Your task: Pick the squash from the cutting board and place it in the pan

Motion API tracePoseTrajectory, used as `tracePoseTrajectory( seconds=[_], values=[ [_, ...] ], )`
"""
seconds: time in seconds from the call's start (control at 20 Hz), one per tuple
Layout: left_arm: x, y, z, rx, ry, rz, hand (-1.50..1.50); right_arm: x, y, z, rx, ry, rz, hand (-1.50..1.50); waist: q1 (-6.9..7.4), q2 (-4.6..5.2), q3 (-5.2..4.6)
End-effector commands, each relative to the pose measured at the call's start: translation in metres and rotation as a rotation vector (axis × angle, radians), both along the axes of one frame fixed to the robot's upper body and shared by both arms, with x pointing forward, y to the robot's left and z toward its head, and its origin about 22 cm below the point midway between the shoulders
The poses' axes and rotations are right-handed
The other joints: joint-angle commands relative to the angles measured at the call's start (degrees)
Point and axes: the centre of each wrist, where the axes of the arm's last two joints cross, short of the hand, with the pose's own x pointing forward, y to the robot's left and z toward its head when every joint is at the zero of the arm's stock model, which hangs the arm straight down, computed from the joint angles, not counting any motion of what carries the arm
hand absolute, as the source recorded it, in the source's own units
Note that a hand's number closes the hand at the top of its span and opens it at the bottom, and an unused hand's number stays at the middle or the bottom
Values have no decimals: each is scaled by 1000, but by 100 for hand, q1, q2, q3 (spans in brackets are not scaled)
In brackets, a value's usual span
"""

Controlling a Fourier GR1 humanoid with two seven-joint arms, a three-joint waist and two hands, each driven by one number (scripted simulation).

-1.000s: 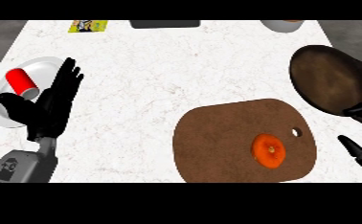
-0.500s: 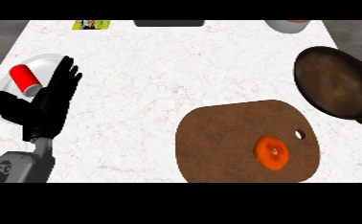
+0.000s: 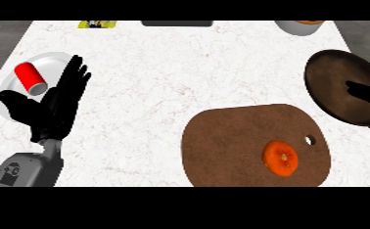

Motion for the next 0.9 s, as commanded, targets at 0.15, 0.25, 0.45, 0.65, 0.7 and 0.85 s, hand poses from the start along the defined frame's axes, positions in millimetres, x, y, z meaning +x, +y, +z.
tracePoseTrajectory(
  seconds=[0.15,0.25,0.45,0.65,0.7,0.85],
  values=[
    [8,2,15,1,-5,13,0,8,31,-12,-306,268,63,-150,26,18,0],
    [7,-6,7,6,1,-8,0,9,44,-7,-376,314,72,-150,9,17,-3],
    [1,17,7,16,11,11,0,7,55,-20,-419,344,105,-150,-53,-6,6],
    [-5,1,0,-7,1,32,0,-12,84,-17,-497,305,121,-150,-85,-16,5],
    [-5,-3,13,-19,11,24,0,-6,71,1,-534,292,108,-150,-84,-19,6],
    [1,9,-5,-3,8,6,0,-18,102,-16,-612,227,80,-150,-77,-4,3]
  ],
)
